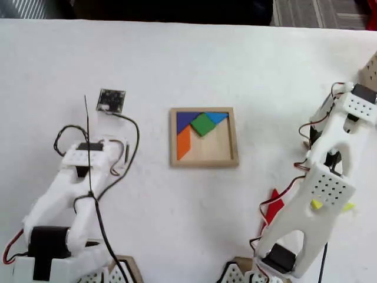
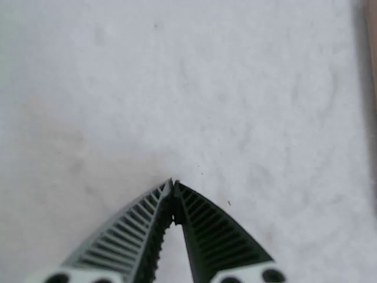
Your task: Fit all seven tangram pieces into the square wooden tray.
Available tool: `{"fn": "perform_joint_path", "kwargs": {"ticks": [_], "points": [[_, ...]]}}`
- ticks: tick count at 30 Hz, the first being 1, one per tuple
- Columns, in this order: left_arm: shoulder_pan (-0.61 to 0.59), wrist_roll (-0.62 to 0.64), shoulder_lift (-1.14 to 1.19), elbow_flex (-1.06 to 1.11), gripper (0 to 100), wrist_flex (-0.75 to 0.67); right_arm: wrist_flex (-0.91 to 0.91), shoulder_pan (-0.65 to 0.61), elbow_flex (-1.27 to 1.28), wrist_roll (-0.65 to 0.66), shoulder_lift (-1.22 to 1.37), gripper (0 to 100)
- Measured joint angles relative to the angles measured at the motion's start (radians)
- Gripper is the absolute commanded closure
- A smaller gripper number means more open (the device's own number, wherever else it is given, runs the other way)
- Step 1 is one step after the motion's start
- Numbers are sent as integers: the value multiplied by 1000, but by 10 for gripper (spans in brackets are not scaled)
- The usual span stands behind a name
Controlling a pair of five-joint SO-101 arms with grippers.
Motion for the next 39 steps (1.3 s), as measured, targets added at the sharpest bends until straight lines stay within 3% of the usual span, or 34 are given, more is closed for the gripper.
{"fn": "perform_joint_path", "kwargs": {"ticks": [16, 21, 26, 32, 39], "points": [[0, 0, 0, 0, 972, 0, -68, 5, -143, -6, 206, 780], [0, 0, 0, 0, 972, 0, 2, 14, -184, 8, 212, 947], [0, 0, 0, 0, 972, 0, 8, -11, -193, 198, 212, 975], [0, 0, 0, 0, 972, 0, 12, -72, -195, 292, 212, 982], [0, 0, 0, 0, 972, 0, 12, -207, -206, 632, 213, 982]]}}
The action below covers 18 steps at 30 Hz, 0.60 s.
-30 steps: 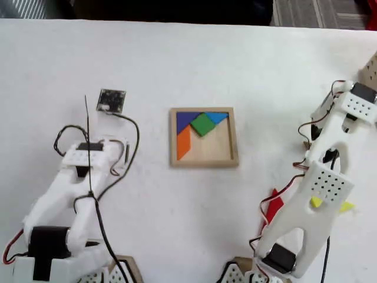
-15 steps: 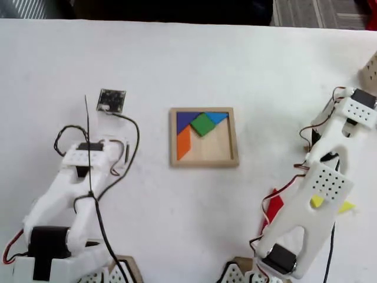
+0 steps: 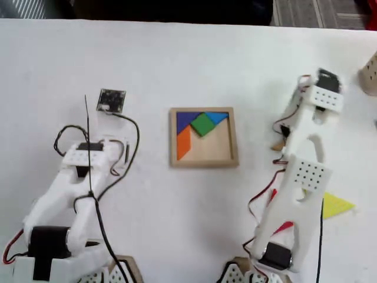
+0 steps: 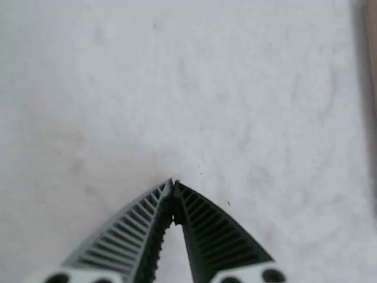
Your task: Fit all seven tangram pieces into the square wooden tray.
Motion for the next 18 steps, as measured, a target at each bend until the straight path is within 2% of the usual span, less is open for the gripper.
{"fn": "perform_joint_path", "kwargs": {"ticks": [6, 8, 13, 18], "points": [[0, 0, 0, 0, 972, 0, 0, -170, -95, 322, 2, 973], [0, 0, 0, 0, 972, 0, 0, -193, -120, 394, 2, 930], [0, 0, 0, 0, 972, 0, 5, -181, -144, 433, 2, 759], [0, 0, 0, 0, 972, 0, 5, -153, -147, 399, 2, 811]]}}
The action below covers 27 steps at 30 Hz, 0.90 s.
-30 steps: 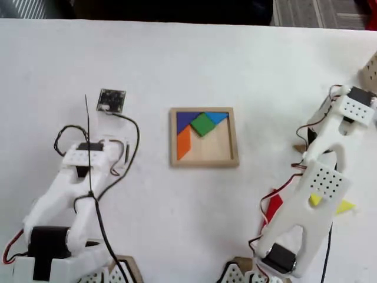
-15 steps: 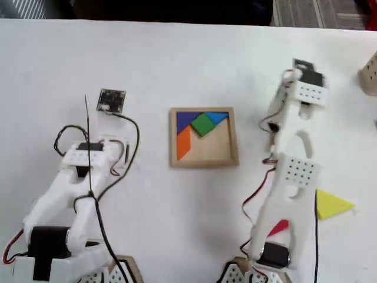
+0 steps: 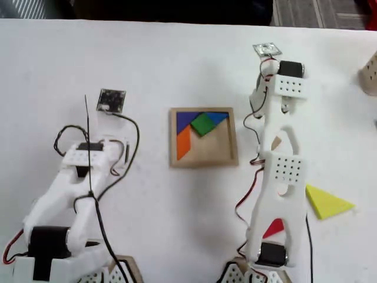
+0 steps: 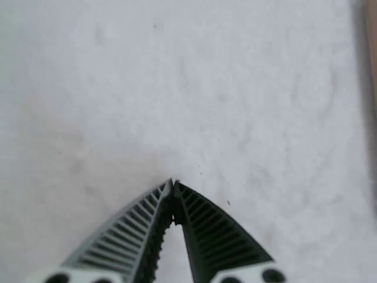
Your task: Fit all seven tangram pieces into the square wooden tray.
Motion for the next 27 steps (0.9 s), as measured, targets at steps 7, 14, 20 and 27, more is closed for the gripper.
{"fn": "perform_joint_path", "kwargs": {"ticks": [7, 14, 20, 27], "points": [[0, 0, 0, 0, 972, 0, 0, 68, 265, -161, -187, 801], [0, 0, 0, 0, 972, 0, -118, 77, 555, -213, -293, 801], [0, 0, 0, 0, 972, 0, -281, 75, 692, -218, -296, 801], [0, 0, 0, 0, 972, 0, -313, 77, 706, -215, -298, 804]]}}
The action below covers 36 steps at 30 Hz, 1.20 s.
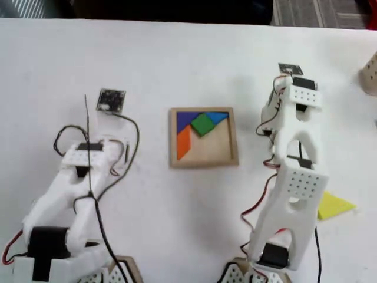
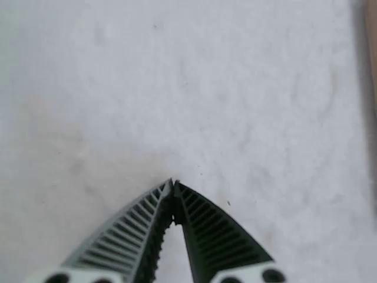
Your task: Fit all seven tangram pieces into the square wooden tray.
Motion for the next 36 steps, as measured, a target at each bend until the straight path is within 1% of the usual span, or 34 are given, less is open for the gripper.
{"fn": "perform_joint_path", "kwargs": {"ticks": [5, 10, 15, 19, 21, 27, 32, 36], "points": [[0, 0, 0, 0, 972, 0, 3, 3, 0, 34, 0, 839], [0, 0, 0, 0, 972, 0, 18, 15, -2, 38, 0, 771], [0, 0, 0, 0, 972, 0, 31, 23, 28, 37, -46, 768], [0, 0, 0, 0, 972, 0, 32, 18, 121, 17, -126, 768], [0, 0, 0, 0, 972, 0, -3, 17, 195, -5, -178, 768], [0, 0, 0, 0, 972, 0, -190, 21, 425, -71, -279, 769], [0, 0, 0, 0, 972, 0, -269, 25, 445, -121, -284, 769], [0, 0, 0, 0, 972, 0, -310, 23, 446, -132, -282, 769]]}}
